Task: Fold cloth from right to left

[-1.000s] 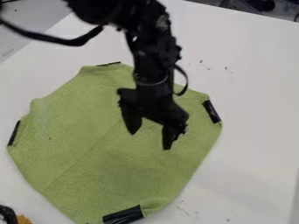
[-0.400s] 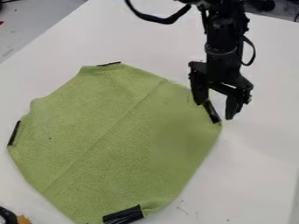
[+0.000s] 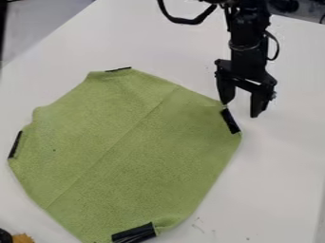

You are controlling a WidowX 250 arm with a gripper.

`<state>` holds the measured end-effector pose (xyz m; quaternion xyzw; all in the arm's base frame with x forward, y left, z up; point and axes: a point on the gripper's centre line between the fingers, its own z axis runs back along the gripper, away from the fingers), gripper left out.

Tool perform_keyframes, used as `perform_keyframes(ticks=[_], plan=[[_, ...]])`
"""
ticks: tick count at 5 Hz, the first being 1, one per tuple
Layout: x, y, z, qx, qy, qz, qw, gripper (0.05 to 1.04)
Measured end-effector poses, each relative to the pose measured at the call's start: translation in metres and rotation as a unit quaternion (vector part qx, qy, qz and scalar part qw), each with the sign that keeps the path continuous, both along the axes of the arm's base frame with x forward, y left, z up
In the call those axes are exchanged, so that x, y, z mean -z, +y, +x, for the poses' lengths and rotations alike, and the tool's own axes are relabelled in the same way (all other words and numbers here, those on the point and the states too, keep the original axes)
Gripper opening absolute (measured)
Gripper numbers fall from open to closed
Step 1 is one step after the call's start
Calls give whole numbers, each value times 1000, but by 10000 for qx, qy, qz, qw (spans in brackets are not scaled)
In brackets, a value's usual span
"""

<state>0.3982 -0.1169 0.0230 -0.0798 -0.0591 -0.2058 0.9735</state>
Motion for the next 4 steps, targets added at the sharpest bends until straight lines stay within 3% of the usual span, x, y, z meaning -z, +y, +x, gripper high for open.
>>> perform_keyframes(ticks=[2,4], plan=[[13,12,6,-209,-28,-199,9996,1001],[17,15,-8,-428,-91,145,9989,965]])
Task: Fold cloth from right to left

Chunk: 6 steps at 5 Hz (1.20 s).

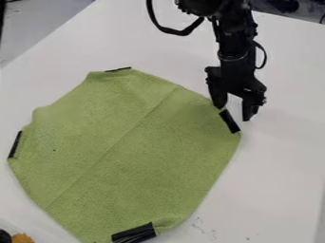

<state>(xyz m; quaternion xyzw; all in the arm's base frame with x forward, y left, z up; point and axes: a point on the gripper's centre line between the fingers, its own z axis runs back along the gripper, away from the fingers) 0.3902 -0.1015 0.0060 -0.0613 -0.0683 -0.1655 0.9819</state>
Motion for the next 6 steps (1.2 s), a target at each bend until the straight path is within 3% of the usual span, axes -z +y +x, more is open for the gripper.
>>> perform_keyframes(ticks=[1,2,3,4,5,6], plan=[[3,3,-2,-120,-15,48,9999,691],[6,1,0,-193,-236,356,9989,390],[7,1,2,-326,-347,502,9976,175],[6,0,4,-265,-332,571,9975,68],[3,-1,-1,-208,-168,628,9977,52],[-22,-11,-31,-219,-18,931,9954,52]])
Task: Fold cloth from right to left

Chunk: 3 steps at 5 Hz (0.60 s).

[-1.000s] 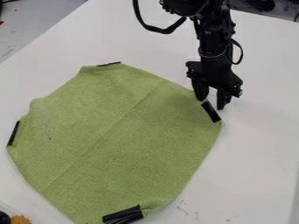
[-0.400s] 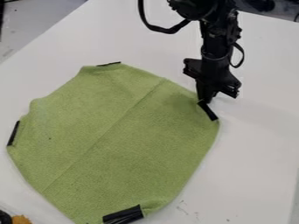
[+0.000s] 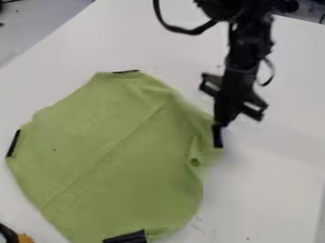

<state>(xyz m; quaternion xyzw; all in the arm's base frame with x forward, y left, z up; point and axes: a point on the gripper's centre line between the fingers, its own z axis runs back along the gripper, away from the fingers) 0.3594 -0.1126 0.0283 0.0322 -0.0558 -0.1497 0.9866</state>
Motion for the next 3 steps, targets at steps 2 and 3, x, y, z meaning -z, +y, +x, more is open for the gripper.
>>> perform_keyframes(ticks=[2,3], plan=[[-41,64,-33,-500,-578,-132,9970,52],[-45,98,-50,-541,-728,-190,9957,52]])
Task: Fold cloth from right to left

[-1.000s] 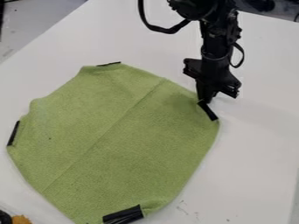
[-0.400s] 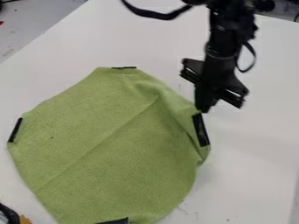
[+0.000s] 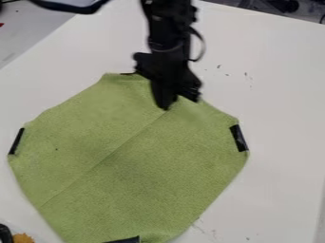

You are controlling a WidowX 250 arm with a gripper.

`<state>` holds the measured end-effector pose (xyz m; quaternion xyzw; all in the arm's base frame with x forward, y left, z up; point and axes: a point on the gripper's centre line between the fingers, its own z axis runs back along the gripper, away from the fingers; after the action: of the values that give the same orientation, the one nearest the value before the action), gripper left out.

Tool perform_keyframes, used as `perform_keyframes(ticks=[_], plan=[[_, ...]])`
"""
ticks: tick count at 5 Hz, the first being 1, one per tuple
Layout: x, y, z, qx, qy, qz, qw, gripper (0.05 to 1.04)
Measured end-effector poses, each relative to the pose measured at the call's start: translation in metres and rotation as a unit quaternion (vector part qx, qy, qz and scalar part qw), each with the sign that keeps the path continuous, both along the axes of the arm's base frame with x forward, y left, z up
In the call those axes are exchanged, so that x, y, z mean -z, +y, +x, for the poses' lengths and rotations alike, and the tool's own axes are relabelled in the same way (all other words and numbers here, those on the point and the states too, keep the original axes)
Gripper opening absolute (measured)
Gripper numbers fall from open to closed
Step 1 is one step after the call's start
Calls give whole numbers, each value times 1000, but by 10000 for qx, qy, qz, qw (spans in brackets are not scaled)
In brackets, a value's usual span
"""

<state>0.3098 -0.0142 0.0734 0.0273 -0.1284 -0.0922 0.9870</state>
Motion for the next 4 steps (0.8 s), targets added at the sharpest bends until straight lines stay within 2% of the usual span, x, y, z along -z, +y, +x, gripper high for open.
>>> perform_keyframes(ticks=[1,2,3,4], plan=[[5,43,-7,-75,-10,20,10000,52],[4,52,-7,87,39,26,10000,66],[9,53,-7,70,81,-57,9999,208],[10,30,2,186,133,-36,9997,461]])
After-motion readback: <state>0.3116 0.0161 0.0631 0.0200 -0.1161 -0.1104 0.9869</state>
